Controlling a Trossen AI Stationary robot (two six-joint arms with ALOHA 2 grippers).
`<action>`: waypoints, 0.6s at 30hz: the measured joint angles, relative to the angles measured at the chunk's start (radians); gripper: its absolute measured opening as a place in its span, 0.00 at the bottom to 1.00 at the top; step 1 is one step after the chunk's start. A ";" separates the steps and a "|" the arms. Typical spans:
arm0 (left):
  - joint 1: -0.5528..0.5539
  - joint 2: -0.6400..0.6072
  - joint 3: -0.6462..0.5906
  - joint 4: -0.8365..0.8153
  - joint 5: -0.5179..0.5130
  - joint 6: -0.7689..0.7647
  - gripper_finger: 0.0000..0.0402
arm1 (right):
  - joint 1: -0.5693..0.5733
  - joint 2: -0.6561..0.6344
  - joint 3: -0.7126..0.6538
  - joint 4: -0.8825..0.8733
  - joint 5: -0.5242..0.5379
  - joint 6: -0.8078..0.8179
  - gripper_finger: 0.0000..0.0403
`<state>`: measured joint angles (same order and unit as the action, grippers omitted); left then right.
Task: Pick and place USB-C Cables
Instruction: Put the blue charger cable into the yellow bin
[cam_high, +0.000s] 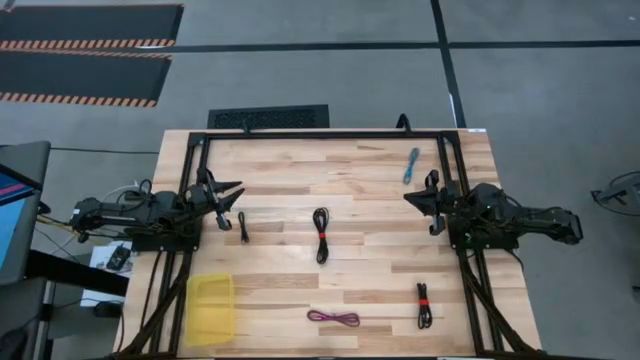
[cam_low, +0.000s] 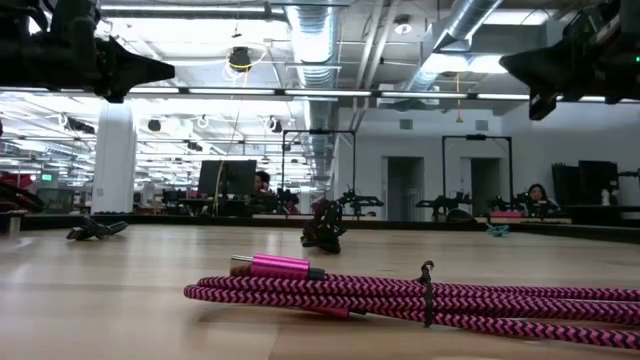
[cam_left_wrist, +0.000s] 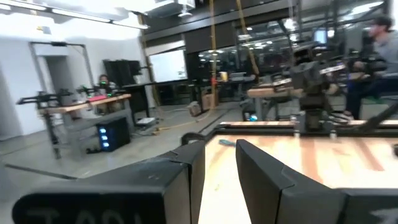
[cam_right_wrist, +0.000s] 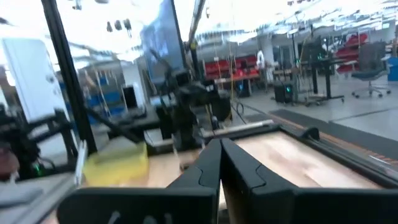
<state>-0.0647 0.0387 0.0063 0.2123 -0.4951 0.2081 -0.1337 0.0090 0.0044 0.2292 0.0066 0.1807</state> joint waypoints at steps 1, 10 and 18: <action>0.000 0.000 0.000 0.009 -0.011 0.001 0.20 | 0.000 0.000 0.000 0.007 0.003 -0.007 0.08; 0.000 0.000 0.000 0.076 -0.060 0.060 0.20 | 0.000 0.048 0.000 0.015 0.148 0.012 0.08; 0.032 0.000 0.000 0.040 -0.090 0.022 0.20 | 0.000 0.213 0.000 0.143 0.159 0.063 0.15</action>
<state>-0.0330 0.0391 0.0063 0.2528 -0.5846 0.2303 -0.1337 0.2223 0.0048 0.3720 0.1651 0.2440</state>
